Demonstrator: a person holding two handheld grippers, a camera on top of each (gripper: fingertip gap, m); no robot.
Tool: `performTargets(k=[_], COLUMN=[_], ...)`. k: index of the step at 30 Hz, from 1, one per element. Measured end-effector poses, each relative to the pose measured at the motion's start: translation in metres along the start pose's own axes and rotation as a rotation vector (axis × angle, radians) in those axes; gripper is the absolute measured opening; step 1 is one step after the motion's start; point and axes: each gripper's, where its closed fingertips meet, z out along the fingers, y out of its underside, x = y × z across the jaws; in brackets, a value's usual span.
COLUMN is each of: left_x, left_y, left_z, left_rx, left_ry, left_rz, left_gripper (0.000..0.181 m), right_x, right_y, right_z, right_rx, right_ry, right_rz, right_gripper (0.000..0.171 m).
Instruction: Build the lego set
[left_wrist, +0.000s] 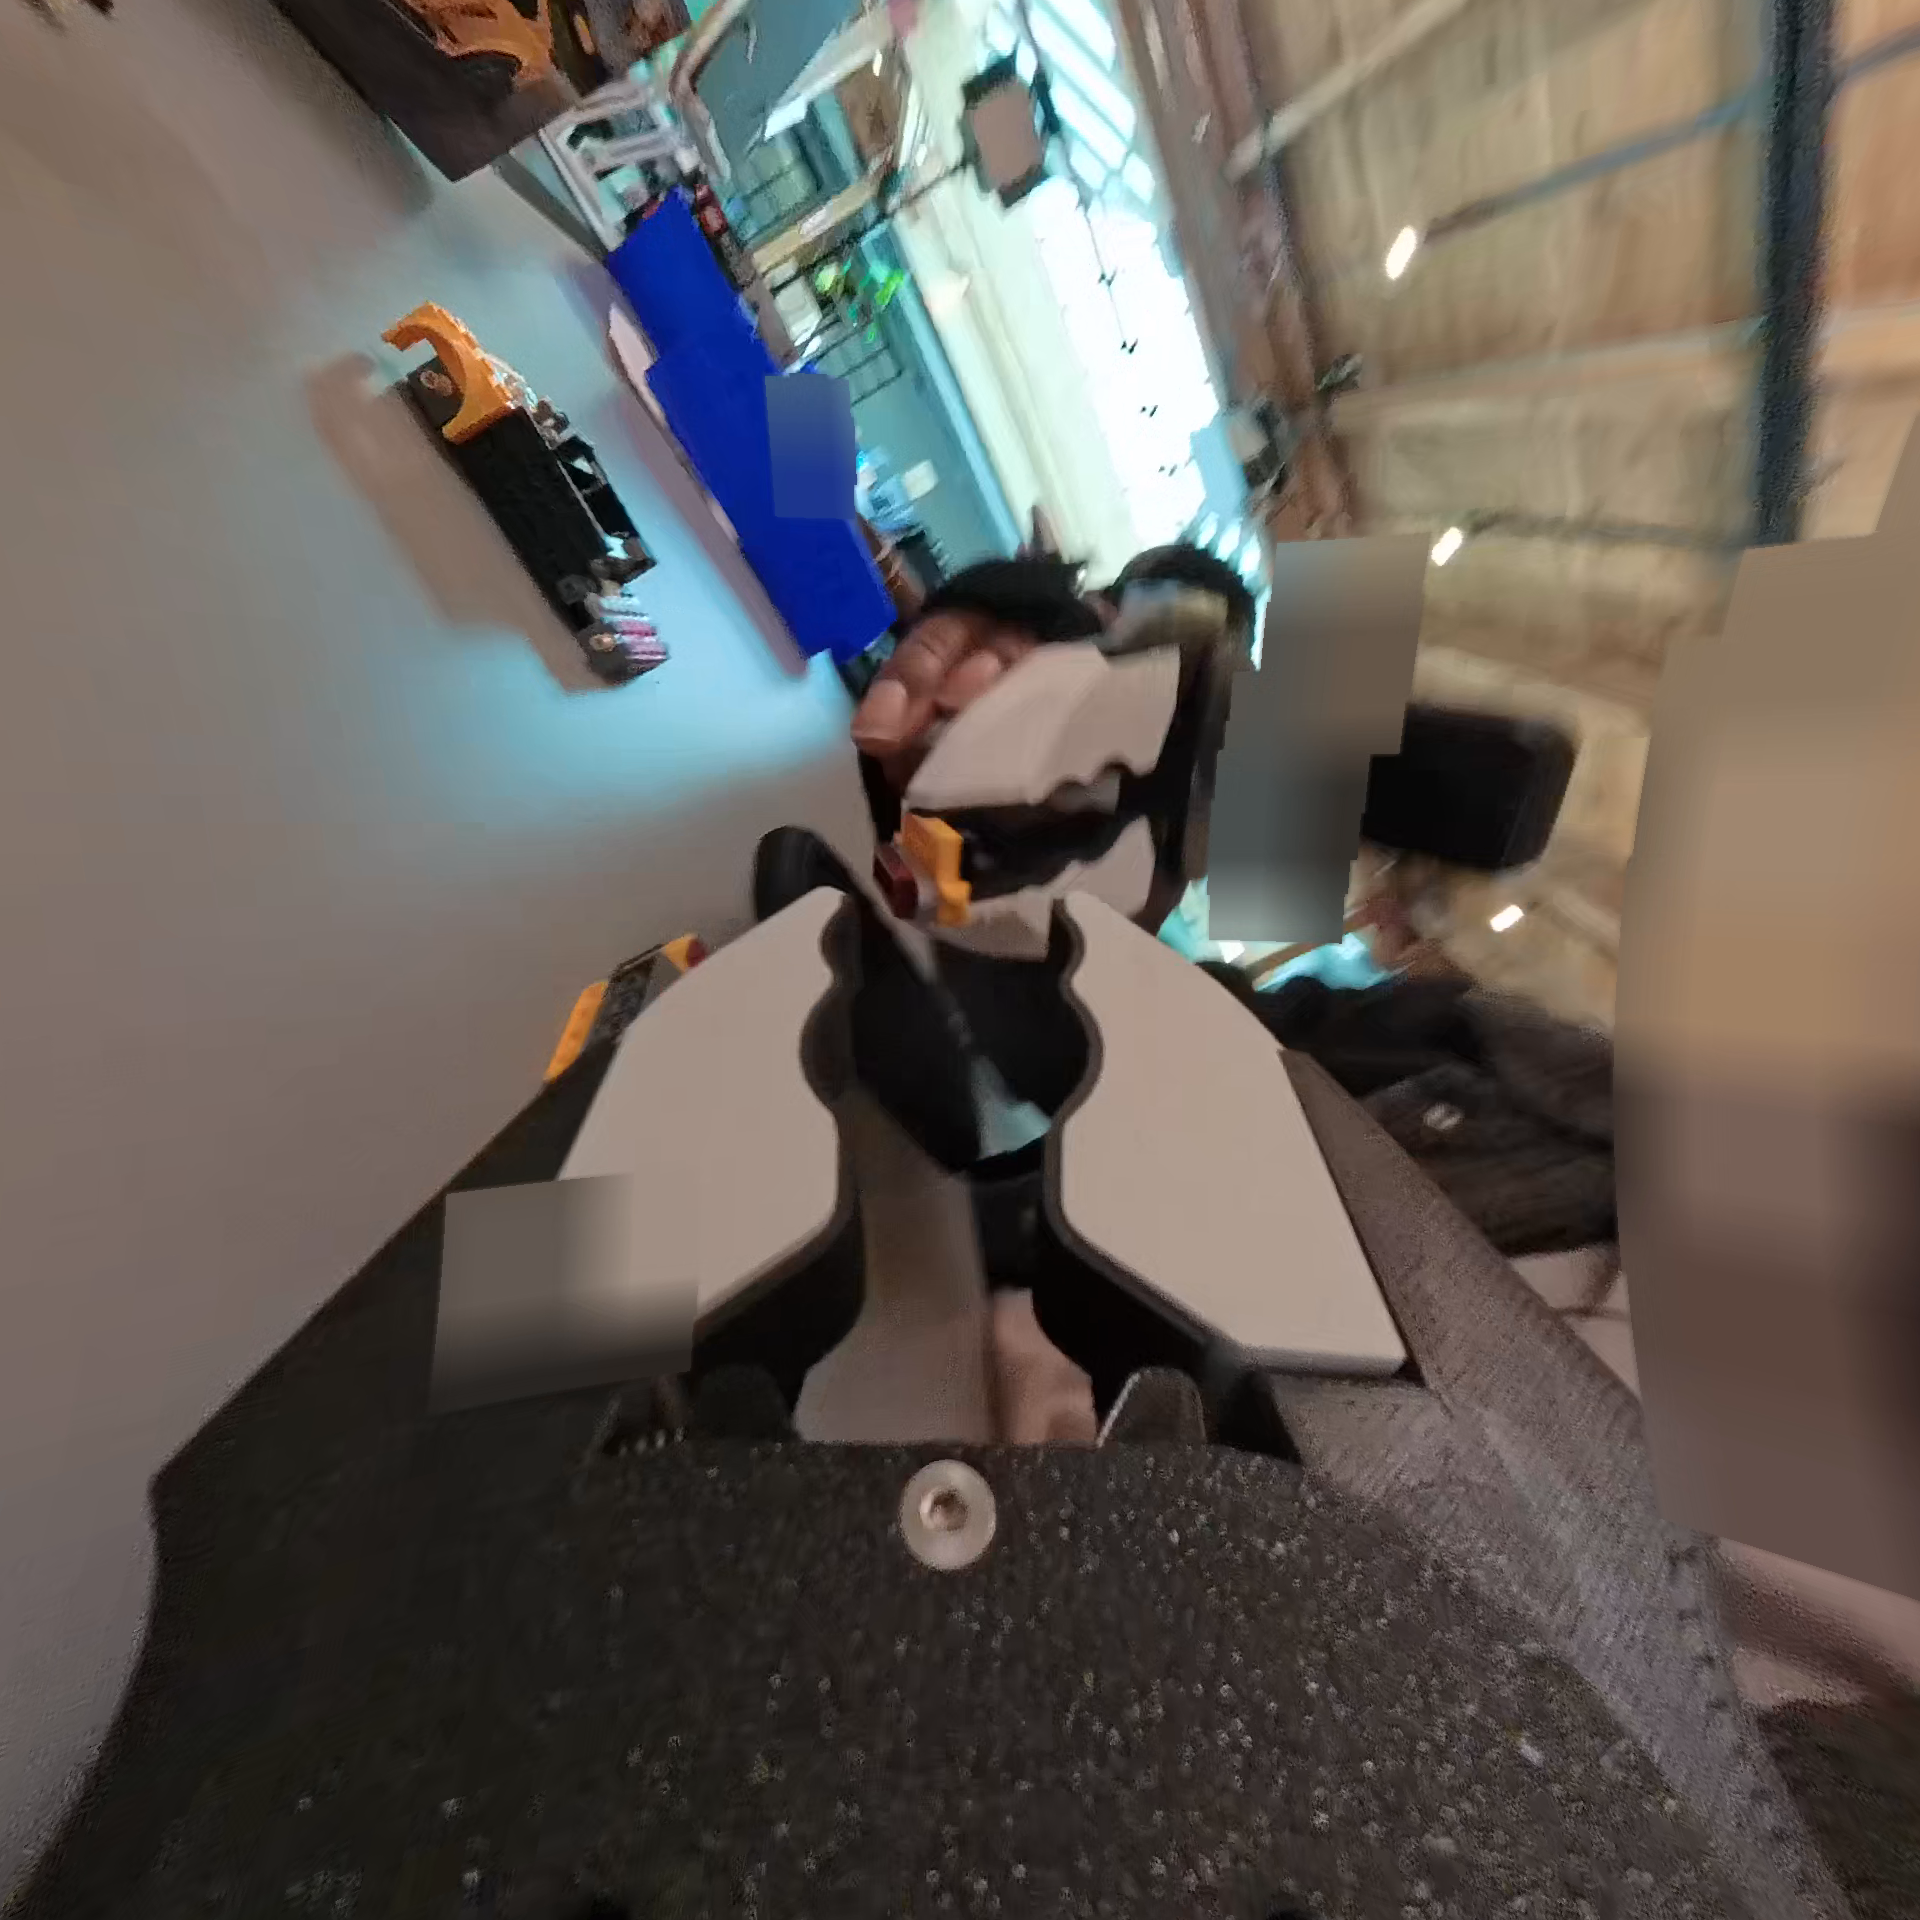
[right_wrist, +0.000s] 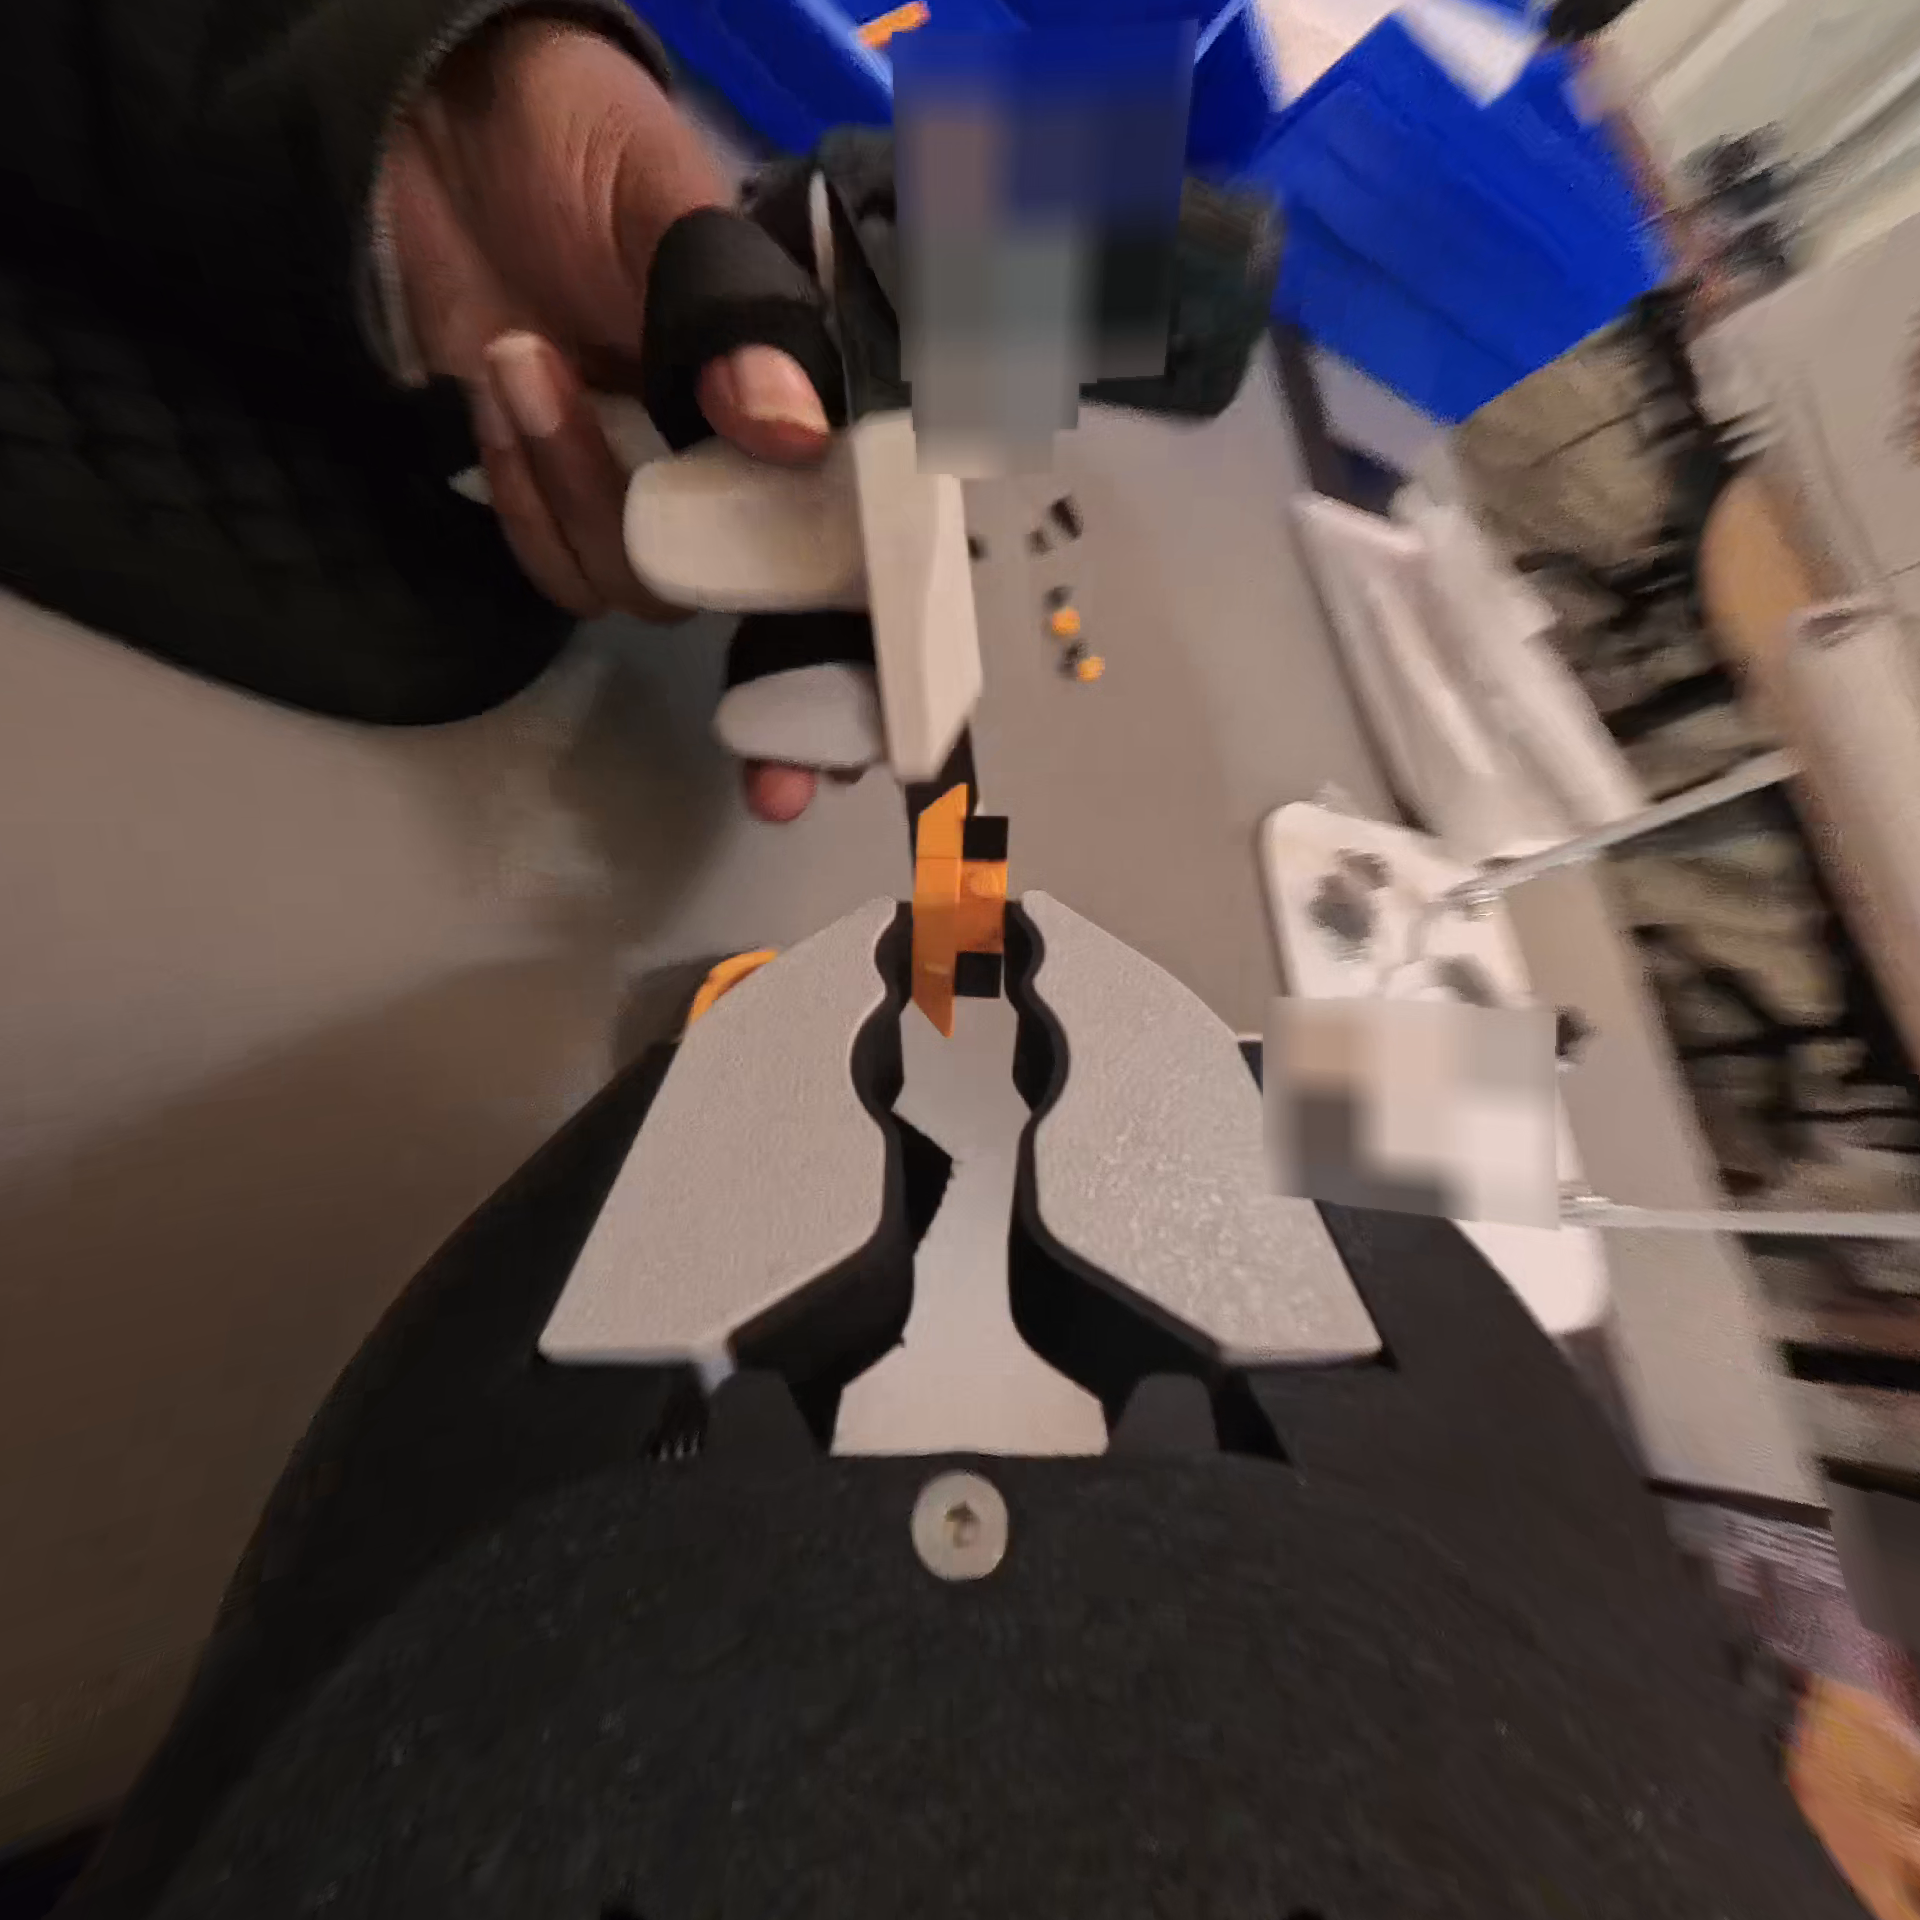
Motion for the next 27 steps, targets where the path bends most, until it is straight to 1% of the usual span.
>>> performTargets(k=[1, 4, 6, 8, 9, 12, 15, 18, 21, 24, 27], left_x=[-0.002, -0.018, -0.030, -0.048, -0.057, -0.074, -0.078, -0.076, -0.078, -0.079, -0.080], left_y=[0.004, 0.021, 0.030, 0.039, 0.044, 0.053, 0.054, 0.052, 0.052, 0.052, 0.053], left_z=[0.000, 0.000, 0.001, 0.000, -0.001, 0.000, 0.004, 0.008, 0.009, 0.009, 0.010], left_rx=[-0.043, -0.231, -0.349, -0.468, -0.526, -0.624, -0.631, -0.628, -0.638, -0.640, -0.650], left_ry=[-0.046, -0.269, -0.402, -0.509, -0.545, -0.580, -0.549, -0.509, -0.513, -0.526, -0.526], left_rz=[0.083, 0.459, 0.692, 0.837, 0.878, 0.905, 0.877, 0.860, 0.872, 0.905, 0.918], left_gripper=[0.042, 0.043, 0.045, 0.051, 0.055, 0.063, 0.062, 0.055, 0.049, 0.036, 0.033], right_x=[-0.003, -0.014, -0.021, -0.029, -0.032, -0.041, -0.046, -0.046, -0.044, -0.044, -0.044], right_y=[0.007, 0.030, 0.035, 0.037, 0.038, 0.044, 0.048, 0.050, 0.051, 0.052, 0.054], right_z=[-0.001, -0.005, -0.004, 0.000, 0.001, 0.005, 0.009, 0.010, 0.010, 0.010, 0.010], right_rx=[-0.020, -0.105, -0.136, -0.164, -0.177, -0.219, -0.245, -0.257, -0.268, -0.273, -0.292], right_ry=[-0.093, -0.328, -0.391, -0.428, -0.439, -0.458, -0.465, -0.463, -0.458, -0.467, -0.477], right_rz=[0.050, 0.178, 0.224, 0.243, 0.244, 0.212, 0.202, 0.203, 0.205, 0.210, 0.202], right_gripper=[0.016, 0.017, 0.016, 0.016, 0.016, 0.017, 0.016, 0.016, 0.016, 0.016, 0.016])
